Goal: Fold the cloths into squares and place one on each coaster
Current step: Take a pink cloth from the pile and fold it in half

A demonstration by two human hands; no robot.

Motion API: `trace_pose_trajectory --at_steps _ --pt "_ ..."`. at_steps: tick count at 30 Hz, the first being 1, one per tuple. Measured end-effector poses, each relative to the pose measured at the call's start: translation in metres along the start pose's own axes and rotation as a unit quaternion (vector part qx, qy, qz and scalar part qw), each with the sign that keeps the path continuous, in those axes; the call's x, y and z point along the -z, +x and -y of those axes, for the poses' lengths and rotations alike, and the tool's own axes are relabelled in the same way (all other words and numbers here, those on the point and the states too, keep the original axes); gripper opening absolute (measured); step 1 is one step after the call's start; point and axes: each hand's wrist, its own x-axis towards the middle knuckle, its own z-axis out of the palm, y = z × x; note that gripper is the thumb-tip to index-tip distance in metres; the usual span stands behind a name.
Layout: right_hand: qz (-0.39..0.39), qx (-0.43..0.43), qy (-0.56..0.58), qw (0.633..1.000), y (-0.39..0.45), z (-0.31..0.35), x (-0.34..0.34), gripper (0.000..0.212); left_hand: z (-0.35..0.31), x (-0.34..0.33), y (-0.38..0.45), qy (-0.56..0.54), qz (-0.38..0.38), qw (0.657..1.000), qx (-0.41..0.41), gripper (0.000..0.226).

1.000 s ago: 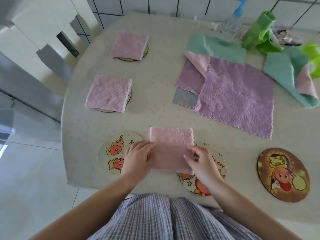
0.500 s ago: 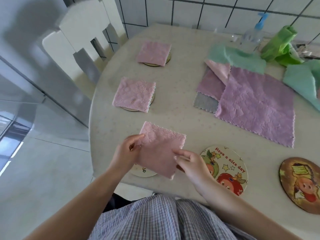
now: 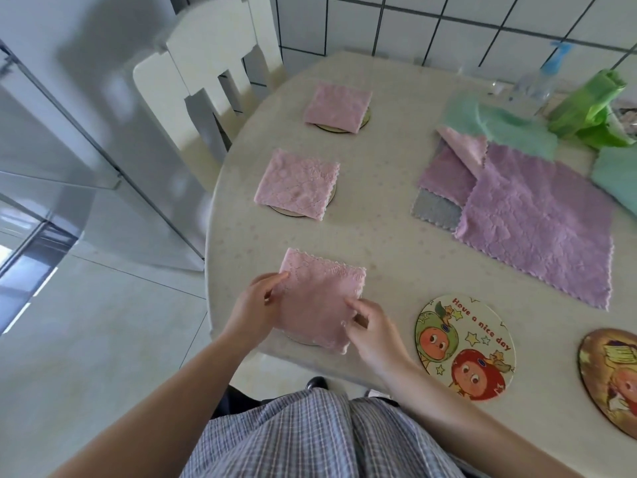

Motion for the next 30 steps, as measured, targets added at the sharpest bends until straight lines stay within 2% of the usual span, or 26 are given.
trace_pose_trajectory --at_steps 3,6,8,10,12,15,18,19,21,23,25,30 --pt "-0.004 0.011 -0.030 0.999 -0.003 -0.002 0.000 0.048 -0.004 -0.001 -0.005 0.025 -0.003 1.000 -0.010 0.051" --pt "-0.011 0.062 -0.139 0.988 -0.010 0.002 0.003 0.057 -0.008 -0.005 -0.012 0.185 -0.027 0.979 -0.086 0.054" --pt "0.011 0.136 -0.272 0.953 -0.012 0.006 0.003 0.060 -0.006 -0.011 -0.015 0.278 -0.002 0.947 -0.162 0.052" --pt "0.045 0.195 -0.380 0.903 -0.011 0.004 0.000 0.057 -0.002 -0.021 -0.019 0.348 0.023 0.915 -0.203 0.052" --pt "0.085 0.193 -0.433 0.876 -0.010 -0.003 -0.001 0.058 0.006 -0.028 -0.021 0.394 0.038 0.900 -0.183 0.062" --pt "0.116 0.189 -0.494 0.841 -0.009 -0.017 0.003 0.070 0.012 -0.034 -0.023 0.425 0.063 0.891 -0.143 0.069" --pt "0.129 0.192 -0.518 0.823 -0.009 -0.022 0.007 0.074 0.008 -0.034 -0.023 0.440 0.083 0.885 -0.128 0.073" --pt "0.132 0.194 -0.509 0.828 -0.009 -0.021 0.008 0.073 0.004 -0.034 -0.022 0.432 0.080 0.889 -0.129 0.074" --pt "0.122 0.190 -0.447 0.866 -0.011 -0.017 0.011 0.066 -0.004 -0.029 -0.021 0.393 0.060 0.909 -0.128 0.067" --pt "0.080 0.183 -0.354 0.914 -0.014 -0.013 0.021 0.053 -0.017 -0.026 -0.019 0.321 0.001 0.934 -0.155 0.041" --pt "0.030 0.181 -0.278 0.943 -0.017 -0.014 0.038 0.043 -0.034 -0.029 -0.017 0.260 -0.041 0.948 -0.180 0.022" --pt "-0.072 0.153 -0.161 0.972 -0.022 -0.038 0.098 0.028 -0.089 -0.073 -0.008 0.199 0.011 0.962 -0.188 0.017"
